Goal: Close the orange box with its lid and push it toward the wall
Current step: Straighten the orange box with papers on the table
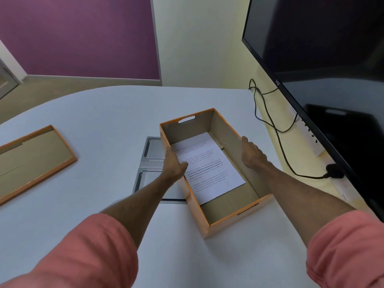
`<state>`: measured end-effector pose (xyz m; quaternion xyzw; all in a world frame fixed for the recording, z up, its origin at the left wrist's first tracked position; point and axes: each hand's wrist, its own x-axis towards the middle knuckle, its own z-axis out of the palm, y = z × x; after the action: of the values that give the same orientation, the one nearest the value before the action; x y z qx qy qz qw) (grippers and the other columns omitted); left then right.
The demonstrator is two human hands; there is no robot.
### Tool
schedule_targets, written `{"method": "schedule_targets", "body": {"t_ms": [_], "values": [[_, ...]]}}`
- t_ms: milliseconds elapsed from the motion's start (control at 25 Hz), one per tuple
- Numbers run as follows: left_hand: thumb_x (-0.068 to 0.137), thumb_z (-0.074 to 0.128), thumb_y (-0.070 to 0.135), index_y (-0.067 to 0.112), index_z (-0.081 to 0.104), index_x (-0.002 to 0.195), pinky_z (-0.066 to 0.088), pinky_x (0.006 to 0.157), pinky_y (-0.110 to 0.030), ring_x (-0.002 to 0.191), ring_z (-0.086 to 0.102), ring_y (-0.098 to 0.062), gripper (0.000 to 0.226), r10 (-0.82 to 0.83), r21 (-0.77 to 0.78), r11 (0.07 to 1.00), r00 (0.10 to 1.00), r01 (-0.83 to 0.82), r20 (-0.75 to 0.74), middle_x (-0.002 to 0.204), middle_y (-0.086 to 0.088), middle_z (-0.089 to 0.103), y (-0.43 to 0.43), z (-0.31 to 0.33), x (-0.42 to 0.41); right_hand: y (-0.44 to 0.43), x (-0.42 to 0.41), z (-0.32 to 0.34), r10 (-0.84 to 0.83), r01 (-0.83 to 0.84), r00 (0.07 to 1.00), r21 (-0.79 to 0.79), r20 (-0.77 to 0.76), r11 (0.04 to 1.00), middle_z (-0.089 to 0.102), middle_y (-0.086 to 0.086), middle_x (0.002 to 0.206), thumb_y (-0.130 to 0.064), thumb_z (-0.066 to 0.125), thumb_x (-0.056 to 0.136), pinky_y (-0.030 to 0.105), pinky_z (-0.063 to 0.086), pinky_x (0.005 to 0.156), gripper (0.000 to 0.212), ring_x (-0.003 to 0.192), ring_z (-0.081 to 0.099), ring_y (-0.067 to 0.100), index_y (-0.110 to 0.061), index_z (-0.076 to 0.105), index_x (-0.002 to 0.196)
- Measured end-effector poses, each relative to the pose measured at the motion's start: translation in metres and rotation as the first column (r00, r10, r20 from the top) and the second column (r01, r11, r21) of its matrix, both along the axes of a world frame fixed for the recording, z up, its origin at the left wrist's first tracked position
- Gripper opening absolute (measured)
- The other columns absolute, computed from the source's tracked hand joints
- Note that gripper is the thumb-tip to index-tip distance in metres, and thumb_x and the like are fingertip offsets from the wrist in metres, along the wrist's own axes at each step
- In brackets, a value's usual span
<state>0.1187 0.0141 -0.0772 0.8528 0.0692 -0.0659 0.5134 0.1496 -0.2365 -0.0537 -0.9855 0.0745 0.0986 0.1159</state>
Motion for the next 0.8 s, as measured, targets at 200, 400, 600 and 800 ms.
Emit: {"method": "schedule_targets", "body": {"t_ms": [200, 400, 600, 800], "values": [[0.094, 0.05, 0.016, 0.015, 0.024, 0.14, 0.058, 0.084, -0.046, 0.102, 0.063, -0.037, 0.053, 0.056, 0.028, 0.998, 0.997, -0.054, -0.062, 0.128, -0.014, 0.056, 0.003, -0.004, -0.011, -0.003, 0.003, -0.003, -0.074, 0.073, 0.997, 0.11, 0.009, 0.991, 0.049, 0.016, 0.102, 0.005, 0.041, 0.09, 0.038, 0.044, 0.072, 0.06, 0.085, 0.051, 0.031, -0.021, 0.028, 0.143], [0.098, 0.037, 0.011, 0.006, 0.029, 0.137, 0.056, 0.087, -0.044, 0.105, 0.061, -0.034, 0.04, 0.103, 0.009, 0.995, 0.989, -0.103, -0.109, 0.128, -0.018, 0.056, 0.004, -0.004, -0.023, 0.001, -0.006, 0.003, -0.143, 0.136, 0.99, 0.213, 0.015, 0.968, 0.043, 0.013, 0.1, 0.003, 0.04, 0.091, 0.034, 0.042, 0.068, 0.058, 0.08, 0.051, 0.03, -0.024, 0.036, 0.142], [0.099, 0.036, 0.01, 0.011, 0.035, 0.139, 0.052, 0.083, -0.037, 0.105, 0.058, -0.025, 0.04, 0.079, -0.029, 0.996, 0.996, -0.08, -0.036, 0.129, -0.012, 0.057, 0.039, 0.02, -0.031, 0.028, -0.029, 0.018, -0.185, 0.167, 0.982, 0.329, 0.023, 0.929, 0.043, 0.015, 0.099, 0.01, 0.039, 0.089, 0.031, 0.04, 0.062, 0.057, 0.078, 0.047, 0.03, -0.015, 0.041, 0.139], [0.101, 0.041, 0.019, 0.006, 0.042, 0.138, 0.049, 0.09, -0.038, 0.118, 0.057, -0.034, 0.039, 0.201, 0.003, 0.98, 0.979, -0.201, 0.036, 0.135, -0.014, 0.055, 0.088, 0.056, -0.049, 0.077, -0.067, 0.047, -0.212, 0.172, 0.977, 0.46, 0.036, 0.871, 0.049, 0.015, 0.1, 0.016, 0.039, 0.087, 0.024, 0.036, 0.049, 0.061, 0.083, 0.052, 0.029, -0.013, 0.041, 0.14]]}}
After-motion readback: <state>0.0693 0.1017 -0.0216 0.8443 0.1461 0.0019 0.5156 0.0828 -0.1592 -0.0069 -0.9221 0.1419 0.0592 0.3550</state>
